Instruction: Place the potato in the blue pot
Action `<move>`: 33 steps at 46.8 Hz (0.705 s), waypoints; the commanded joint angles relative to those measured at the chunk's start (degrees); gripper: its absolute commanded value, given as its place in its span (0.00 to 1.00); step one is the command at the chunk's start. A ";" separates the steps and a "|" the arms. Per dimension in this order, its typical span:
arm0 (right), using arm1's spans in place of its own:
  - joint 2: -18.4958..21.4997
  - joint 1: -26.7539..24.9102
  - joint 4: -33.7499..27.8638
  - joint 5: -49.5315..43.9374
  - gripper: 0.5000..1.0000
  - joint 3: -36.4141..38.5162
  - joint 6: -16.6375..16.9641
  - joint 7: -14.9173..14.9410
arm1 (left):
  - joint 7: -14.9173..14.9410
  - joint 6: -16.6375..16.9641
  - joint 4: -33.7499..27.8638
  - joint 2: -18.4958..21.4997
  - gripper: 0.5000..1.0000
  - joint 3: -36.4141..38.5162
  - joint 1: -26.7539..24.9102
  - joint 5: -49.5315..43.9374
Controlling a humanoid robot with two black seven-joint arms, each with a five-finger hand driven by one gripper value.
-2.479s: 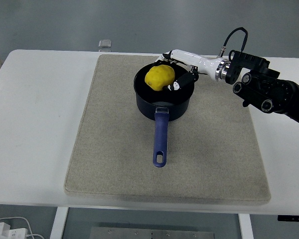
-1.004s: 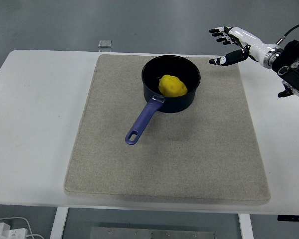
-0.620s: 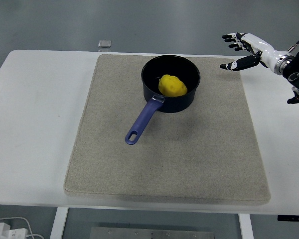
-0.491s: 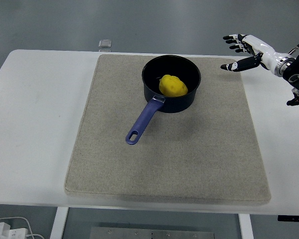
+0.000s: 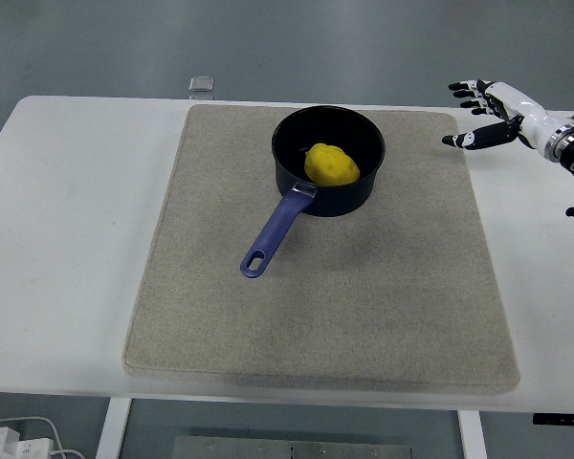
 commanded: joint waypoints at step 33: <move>1.21 -6.69 0.54 13.97 0.79 15.54 -1.57 -3.61 | 0.00 0.09 0.34 0.00 0.99 0.10 0.00 -0.09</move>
